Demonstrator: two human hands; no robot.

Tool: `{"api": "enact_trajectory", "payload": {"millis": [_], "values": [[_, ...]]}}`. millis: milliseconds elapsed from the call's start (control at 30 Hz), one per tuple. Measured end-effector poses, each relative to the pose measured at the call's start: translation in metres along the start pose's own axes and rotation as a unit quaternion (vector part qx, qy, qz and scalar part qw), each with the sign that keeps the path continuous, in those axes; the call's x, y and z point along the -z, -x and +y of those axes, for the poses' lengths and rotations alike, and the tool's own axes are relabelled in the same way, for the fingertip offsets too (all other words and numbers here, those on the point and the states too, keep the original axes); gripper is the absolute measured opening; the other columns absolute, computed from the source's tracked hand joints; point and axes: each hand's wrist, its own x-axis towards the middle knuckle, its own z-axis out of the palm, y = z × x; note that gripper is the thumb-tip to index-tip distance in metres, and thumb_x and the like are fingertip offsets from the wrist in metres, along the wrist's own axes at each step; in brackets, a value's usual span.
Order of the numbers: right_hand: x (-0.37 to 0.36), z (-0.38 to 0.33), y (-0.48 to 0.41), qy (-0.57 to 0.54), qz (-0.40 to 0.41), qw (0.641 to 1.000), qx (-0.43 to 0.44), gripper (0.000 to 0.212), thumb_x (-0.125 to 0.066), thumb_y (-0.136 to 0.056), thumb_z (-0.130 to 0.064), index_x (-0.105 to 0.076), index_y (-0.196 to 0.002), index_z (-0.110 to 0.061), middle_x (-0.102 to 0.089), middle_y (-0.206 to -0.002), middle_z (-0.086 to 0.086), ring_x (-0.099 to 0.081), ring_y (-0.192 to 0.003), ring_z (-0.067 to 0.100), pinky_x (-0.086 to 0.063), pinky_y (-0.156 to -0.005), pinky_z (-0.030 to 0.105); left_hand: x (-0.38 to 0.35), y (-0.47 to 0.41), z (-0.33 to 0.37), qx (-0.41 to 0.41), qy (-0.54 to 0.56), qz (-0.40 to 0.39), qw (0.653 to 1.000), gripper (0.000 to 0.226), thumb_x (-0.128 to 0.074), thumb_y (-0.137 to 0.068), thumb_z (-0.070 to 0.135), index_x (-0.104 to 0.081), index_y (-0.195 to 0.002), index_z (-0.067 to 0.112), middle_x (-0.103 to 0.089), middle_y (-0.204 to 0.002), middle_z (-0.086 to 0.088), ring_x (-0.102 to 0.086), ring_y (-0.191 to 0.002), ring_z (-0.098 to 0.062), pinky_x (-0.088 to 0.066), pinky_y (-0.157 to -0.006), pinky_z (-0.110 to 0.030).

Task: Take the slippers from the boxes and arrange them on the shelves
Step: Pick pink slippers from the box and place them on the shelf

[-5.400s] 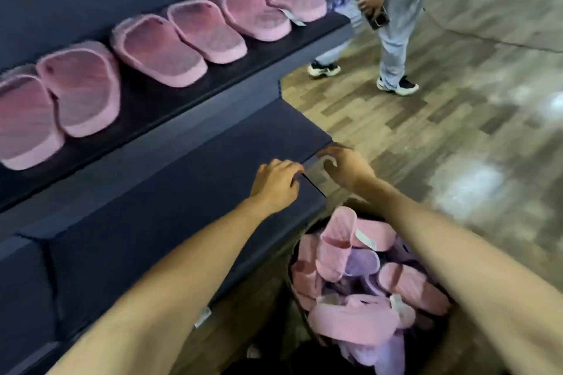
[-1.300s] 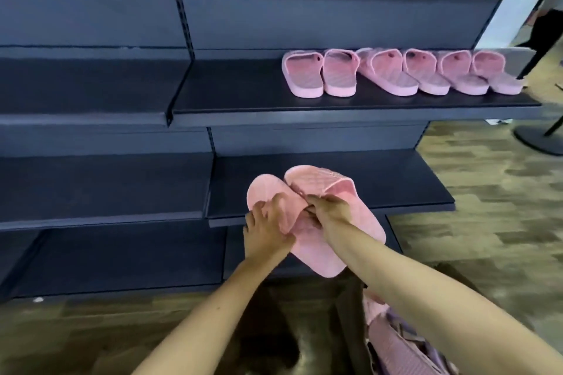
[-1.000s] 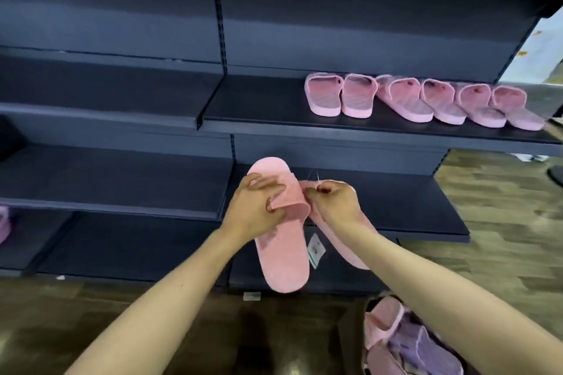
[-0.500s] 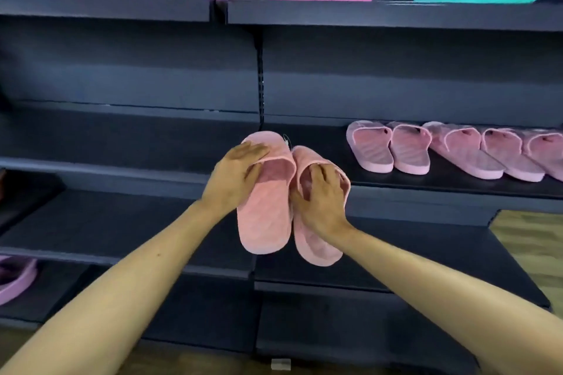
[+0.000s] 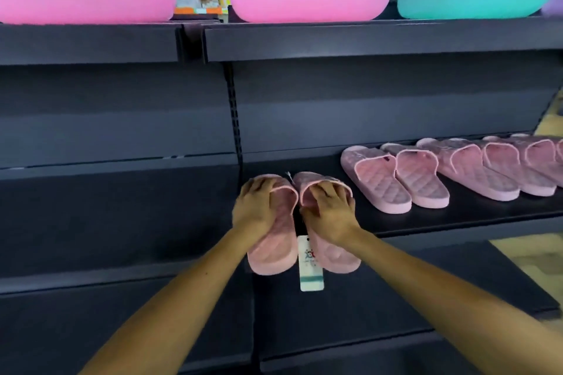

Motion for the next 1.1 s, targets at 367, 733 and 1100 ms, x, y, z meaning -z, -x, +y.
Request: {"api": "enact_trajectory", "payload": {"millis": [367, 733, 1100], "values": [[-0.001, 0.016, -0.049, 0.018, -0.009, 1.0, -0.021, 0.031, -0.044, -0.093, -0.032, -0.052, -0.117, -0.014, -0.058, -0.124, 0.01, -0.049, -0.119, 0.03, -0.037, -0.098, 0.039, -0.012, -0.03, 0.015, -0.021, -0.047, -0.018, 0.998, 0.068, -0.037, -0.095, 0.042, -0.002, -0.149, 0.02, -0.001, -0.155, -0.004, 0.009, -0.144, -0.025, 0.002, -0.115, -0.046], [-0.012, 0.037, -0.078, 0.041, 0.017, 0.999, 0.03, 0.028, -0.039, -0.094, -0.025, -0.056, -0.116, -0.019, -0.058, -0.127, 0.001, -0.046, -0.124, 0.024, -0.034, -0.103, 0.04, -0.04, -0.058, 0.015, -0.032, -0.058, -0.071, 0.995, 0.065, -0.03, -0.097, 0.037, 0.005, -0.149, 0.02, 0.009, -0.158, 0.003, 0.018, -0.143, -0.021, 0.006, -0.116, -0.044], [-0.007, 0.04, -0.087, 0.013, 0.028, 0.999, 0.024, 0.027, -0.04, -0.094, -0.023, -0.059, -0.112, -0.015, -0.062, -0.122, 0.008, -0.054, -0.112, 0.03, -0.038, -0.092, 0.032, -0.035, -0.064, 0.021, -0.039, -0.035, -0.01, 0.999, 0.062, -0.043, -0.09, 0.032, -0.019, -0.146, 0.022, -0.016, -0.155, 0.001, -0.006, -0.144, -0.021, -0.011, -0.114, -0.042]]}}
